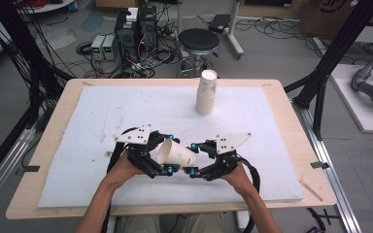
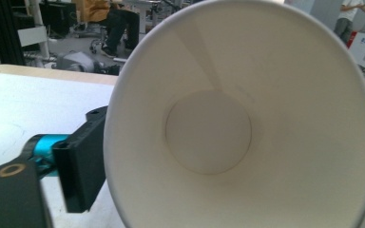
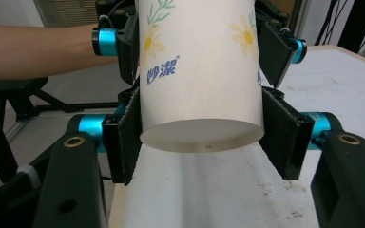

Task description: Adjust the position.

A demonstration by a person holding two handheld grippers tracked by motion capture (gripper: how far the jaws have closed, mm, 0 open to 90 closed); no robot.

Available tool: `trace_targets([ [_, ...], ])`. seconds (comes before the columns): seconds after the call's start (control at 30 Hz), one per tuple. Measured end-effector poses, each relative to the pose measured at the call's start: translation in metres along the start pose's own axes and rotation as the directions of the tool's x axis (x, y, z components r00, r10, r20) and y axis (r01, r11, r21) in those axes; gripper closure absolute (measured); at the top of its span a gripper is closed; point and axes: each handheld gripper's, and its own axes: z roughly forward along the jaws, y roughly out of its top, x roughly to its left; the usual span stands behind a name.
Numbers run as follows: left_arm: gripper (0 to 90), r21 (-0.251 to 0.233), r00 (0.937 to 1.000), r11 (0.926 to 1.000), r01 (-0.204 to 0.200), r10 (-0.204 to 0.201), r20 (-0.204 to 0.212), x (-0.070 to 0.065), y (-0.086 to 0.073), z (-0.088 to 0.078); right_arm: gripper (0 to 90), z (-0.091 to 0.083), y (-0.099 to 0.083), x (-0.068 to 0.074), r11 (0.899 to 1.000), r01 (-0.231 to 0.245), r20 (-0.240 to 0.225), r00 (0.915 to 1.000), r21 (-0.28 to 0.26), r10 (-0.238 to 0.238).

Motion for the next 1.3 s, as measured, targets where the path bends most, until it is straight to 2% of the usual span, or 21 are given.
trace_targets([
  [0.03,19.1,0.000,1.0000,1.0000,0.000,0.000,0.000,0.000,0.000,0.000,38.2,0.000,0.000,0.000,1.000,0.000,0.000,1.0000,0.000,0.000],
  [0.07,22.1,-0.009,0.9996,0.9999,-0.014,0.015,0.023,-0.001,0.000,0.000,38.2,0.000,0.000,0.000,1.000,0.005,0.002,1.0000,-0.002,-0.005],
  [0.13,28.2,-0.010,0.9993,0.9996,-0.026,0.026,0.026,-0.002,0.001,-0.001,38.2,0.000,0.000,-0.001,1.000,0.004,0.003,1.0000,-0.002,-0.004],
  [0.53,34.5,-0.010,0.9990,0.9992,-0.038,0.039,0.021,-0.003,0.001,-0.001,37.9,-0.001,0.001,0.000,1.000,0.015,0.011,0.9998,0.003,-0.015],
  [0.57,34.5,-0.008,0.9991,0.9992,-0.038,0.039,0.018,-0.003,0.001,-0.001,36.6,-0.001,0.001,0.001,1.000,0.021,0.013,0.9997,0.007,-0.021],
  [0.6,34.3,-0.007,0.9990,0.9991,-0.041,0.042,0.013,-0.002,0.001,-0.002,29.0,0.000,0.001,0.001,1.000,0.014,0.010,0.9999,0.012,-0.014],
  [0.63,34.3,-0.007,0.9990,0.9991,-0.041,0.042,0.013,-0.002,0.001,-0.002,29.0,0.000,0.001,0.001,1.000,0.014,0.010,0.9999,0.012,-0.014],
  [0.67,34.3,-0.008,0.9994,0.9994,-0.035,0.035,0.006,-0.002,0.001,-0.004,14.5,0.002,0.003,0.003,0.999,-0.018,0.038,0.9992,0.044,0.017],
  [0.77,34.3,-0.007,0.9994,0.9994,-0.035,0.035,-0.004,-0.002,0.001,-0.006,14.4,0.002,0.004,0.004,0.998,-0.033,0.054,0.9981,0.054,0.030],
  [0.83,34.3,0.002,0.9993,0.9993,-0.036,0.036,-0.009,-0.002,0.001,-0.007,14.4,0.001,0.004,0.004,0.998,-0.021,0.081,0.9965,0.054,0.017],
  [0.93,34.0,0.008,0.9992,0.9994,-0.035,0.035,-0.020,-0.001,0.001,-0.009,14.4,0.000,0.004,0.004,0.998,-0.029,0.086,0.9960,0.055,0.024],
  [1.0,34.0,0.015,0.9989,0.9994,-0.031,0.032,-0.035,-0.001,0.001,-0.011,14.5,-0.002,0.004,0.004,0.996,-0.029,0.125,0.9920,0.083,0.019],
  [1.07,33.9,0.044,0.9982,0.9987,-0.024,0.026,-0.054,0.001,0.002,-0.013,14.5,-0.002,0.004,0.005,0.995,-0.035,0.137,0.9903,0.090,0.022],
  [1.13,33.7,0.075,0.9973,0.9970,-0.019,0.024,-0.069,0.003,0.003,-0.014,14.5,-0.007,0.001,0.004,0.993,-0.052,0.188,0.9817,0.104,0.032],
  [1.2,33.7,0.108,0.9956,0.9942,-0.007,0.017,-0.092,0.006,0.007,-0.018,14.6,-0.010,-0.001,0.003,0.991,-0.070,0.220,0.9744,0.113,0.044],
  [1.23,33.6,0.108,0.9956,0.9942,-0.007,0.017,-0.092,0.006,0.007,-0.018,14.6,-0.010,-0.001,0.003,0.991,-0.070,0.220,0.9744,0.113,0.044],
  [1.27,33.5,0.132,0.9945,0.9913,-0.004,0.017,-0.103,0.009,0.009,-0.021,14.9,-0.015,-0.004,0.002,0.990,-0.081,0.255,0.9656,0.119,0.049],
  [1.3,33.5,0.132,0.9945,0.9913,-0.004,0.017,-0.103,0.009,0.009,-0.021,14.9,-0.015,-0.004,0.002,0.990,-0.081,0.255,0.9656,0.119,0.049],
])
